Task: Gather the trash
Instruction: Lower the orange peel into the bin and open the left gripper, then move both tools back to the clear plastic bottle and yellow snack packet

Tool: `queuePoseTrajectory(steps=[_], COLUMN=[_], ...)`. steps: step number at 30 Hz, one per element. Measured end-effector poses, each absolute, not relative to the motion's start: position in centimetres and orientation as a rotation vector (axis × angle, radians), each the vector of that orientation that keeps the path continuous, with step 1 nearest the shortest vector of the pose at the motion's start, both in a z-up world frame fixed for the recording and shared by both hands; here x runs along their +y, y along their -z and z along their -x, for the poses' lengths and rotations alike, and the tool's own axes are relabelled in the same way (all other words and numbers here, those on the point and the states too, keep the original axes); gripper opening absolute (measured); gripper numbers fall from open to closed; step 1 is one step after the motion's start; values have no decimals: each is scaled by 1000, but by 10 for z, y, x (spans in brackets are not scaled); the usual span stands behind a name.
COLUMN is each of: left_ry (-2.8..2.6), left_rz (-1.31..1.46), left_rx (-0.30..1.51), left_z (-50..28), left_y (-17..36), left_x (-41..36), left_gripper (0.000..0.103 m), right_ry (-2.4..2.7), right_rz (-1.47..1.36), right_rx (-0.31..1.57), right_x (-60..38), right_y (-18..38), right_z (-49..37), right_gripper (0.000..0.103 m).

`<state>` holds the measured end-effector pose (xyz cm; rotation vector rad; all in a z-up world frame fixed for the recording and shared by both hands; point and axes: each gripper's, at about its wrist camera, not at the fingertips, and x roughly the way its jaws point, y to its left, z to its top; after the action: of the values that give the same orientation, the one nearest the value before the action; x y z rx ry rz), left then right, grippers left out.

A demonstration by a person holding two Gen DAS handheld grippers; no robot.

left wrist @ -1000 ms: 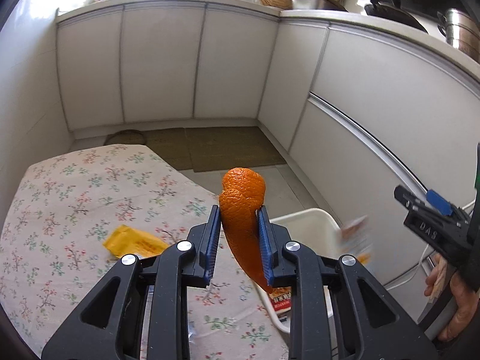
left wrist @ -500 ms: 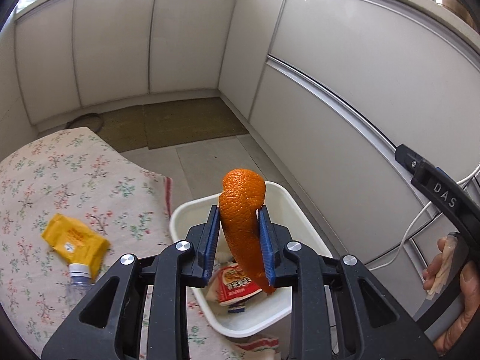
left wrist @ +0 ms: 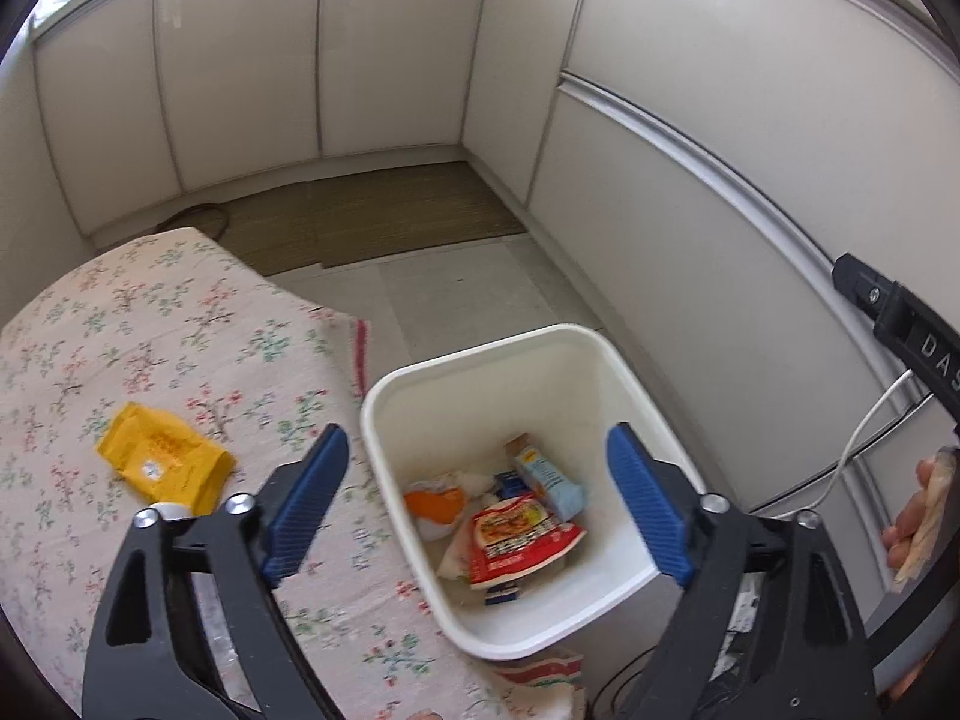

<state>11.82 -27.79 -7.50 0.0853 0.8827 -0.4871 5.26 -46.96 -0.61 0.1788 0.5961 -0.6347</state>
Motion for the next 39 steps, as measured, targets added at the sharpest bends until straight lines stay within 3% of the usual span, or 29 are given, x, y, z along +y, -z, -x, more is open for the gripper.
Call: queuePoseTrajectory(steps=[13,20,27,29,31,32,39], left_ry=[263,202,202,201,206,219,245], left_rz=[-189,-41,-38,-56,-63,-58,55], left_rx=[1031,1265,1356,1360,1350,1350,1296], left_z=[-130,-150,-155,-151,-149,-148,-143], left_y=[109,149,177,182,182,182,166], left_x=[-191,-136,-136,-136,-132,-129,-75], left_gripper=[96,96,96,94,77,73,72], right_ry=[435,327,268,261,250,242,121], right_rz=[-102,-70,-10,-1,-7,-11,17], right_rx=[734,800,836,854,869,877,947], right_x=[-409,-363,-329,-323,-318,-316,-273], right_y=[25,35,44,48,52,54,77], right_z=[-90,-116,-133,-138,-143,-146,-180], right_gripper=[96,96,96,96,96,96,96])
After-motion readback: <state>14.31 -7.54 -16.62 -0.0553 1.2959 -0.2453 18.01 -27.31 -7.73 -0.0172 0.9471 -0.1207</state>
